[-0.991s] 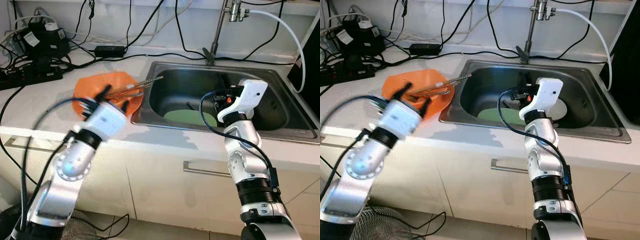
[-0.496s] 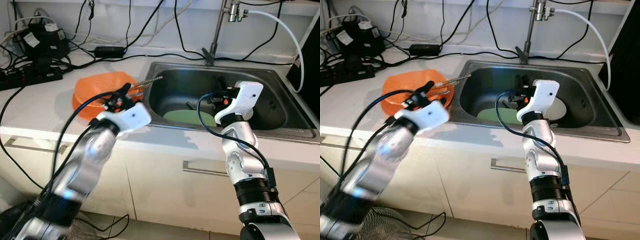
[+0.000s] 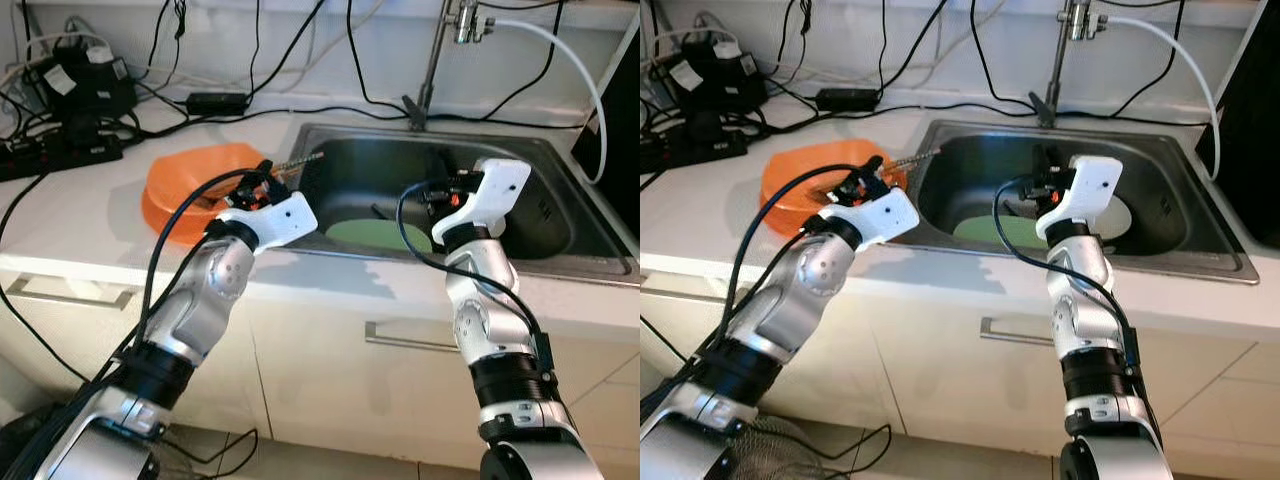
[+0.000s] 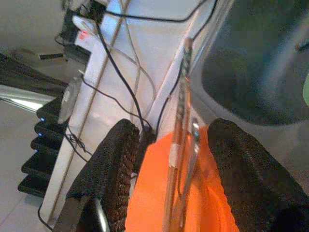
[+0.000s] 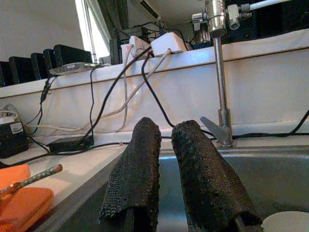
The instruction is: Kitchen organization
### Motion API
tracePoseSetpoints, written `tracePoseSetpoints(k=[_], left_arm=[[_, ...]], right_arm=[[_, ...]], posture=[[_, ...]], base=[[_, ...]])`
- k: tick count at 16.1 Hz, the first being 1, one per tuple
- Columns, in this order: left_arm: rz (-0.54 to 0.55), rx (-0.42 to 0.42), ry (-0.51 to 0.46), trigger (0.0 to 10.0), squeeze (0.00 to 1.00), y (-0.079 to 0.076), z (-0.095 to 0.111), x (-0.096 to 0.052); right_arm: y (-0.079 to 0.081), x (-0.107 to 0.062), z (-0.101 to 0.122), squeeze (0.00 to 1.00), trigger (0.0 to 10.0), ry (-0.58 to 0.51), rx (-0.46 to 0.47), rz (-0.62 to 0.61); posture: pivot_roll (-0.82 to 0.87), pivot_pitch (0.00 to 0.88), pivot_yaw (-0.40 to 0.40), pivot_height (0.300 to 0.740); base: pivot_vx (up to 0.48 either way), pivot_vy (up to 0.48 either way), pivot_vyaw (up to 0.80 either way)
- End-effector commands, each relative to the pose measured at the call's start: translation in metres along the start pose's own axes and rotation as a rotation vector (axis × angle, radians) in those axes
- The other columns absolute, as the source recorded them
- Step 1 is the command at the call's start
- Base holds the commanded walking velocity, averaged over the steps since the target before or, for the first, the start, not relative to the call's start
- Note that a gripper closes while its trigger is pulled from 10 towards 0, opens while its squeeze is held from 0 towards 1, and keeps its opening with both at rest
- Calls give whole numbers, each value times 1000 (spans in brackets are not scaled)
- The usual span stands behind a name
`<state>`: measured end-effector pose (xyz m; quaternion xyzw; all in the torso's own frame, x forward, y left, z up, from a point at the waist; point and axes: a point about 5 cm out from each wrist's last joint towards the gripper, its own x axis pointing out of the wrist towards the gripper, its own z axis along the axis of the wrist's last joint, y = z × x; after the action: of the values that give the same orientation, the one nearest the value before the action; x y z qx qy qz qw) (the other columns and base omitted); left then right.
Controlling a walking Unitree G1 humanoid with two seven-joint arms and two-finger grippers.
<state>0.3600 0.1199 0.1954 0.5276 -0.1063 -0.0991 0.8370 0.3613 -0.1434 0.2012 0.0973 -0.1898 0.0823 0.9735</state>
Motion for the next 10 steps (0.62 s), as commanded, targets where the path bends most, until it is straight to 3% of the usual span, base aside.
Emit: tracePoseSetpoints(k=[1,3,4,5,6,7,10], left_arm=[[10,18,13,10000,0,2,0,4],[3,20,33,10000,0,0,-5,5],[2,18,40,8039,0,-1,-6,5],[3,17,45,8039,0,-1,-7,6],[4,14,44,5843,0,-1,-7,6],[3,7,41,4706,0,-3,-7,7],[1,-5,39,4078,0,-6,-6,7]], right_arm=[[0,4,5,0,10000,-16,-4,-2],[0,5,5,0,10000,-17,-5,-3],[0,5,5,0,10000,-18,-5,-3],[0,5,5,0,10000,-19,-5,-4],[0,5,5,0,10000,-21,-4,-5],[0,5,5,0,10000,-21,-4,-5],[-1,4,5,0,10000,-22,-5,-7]], posture=[[110,9,18,740],[111,9,18,740],[111,9,18,740],[111,9,18,740],[111,9,18,740],[109,10,19,740],[106,11,19,740]], base=[[0,0,0],[0,0,0],[0,0,0],[0,0,0],[0,0,0],[0,0,0],[0,0,0]])
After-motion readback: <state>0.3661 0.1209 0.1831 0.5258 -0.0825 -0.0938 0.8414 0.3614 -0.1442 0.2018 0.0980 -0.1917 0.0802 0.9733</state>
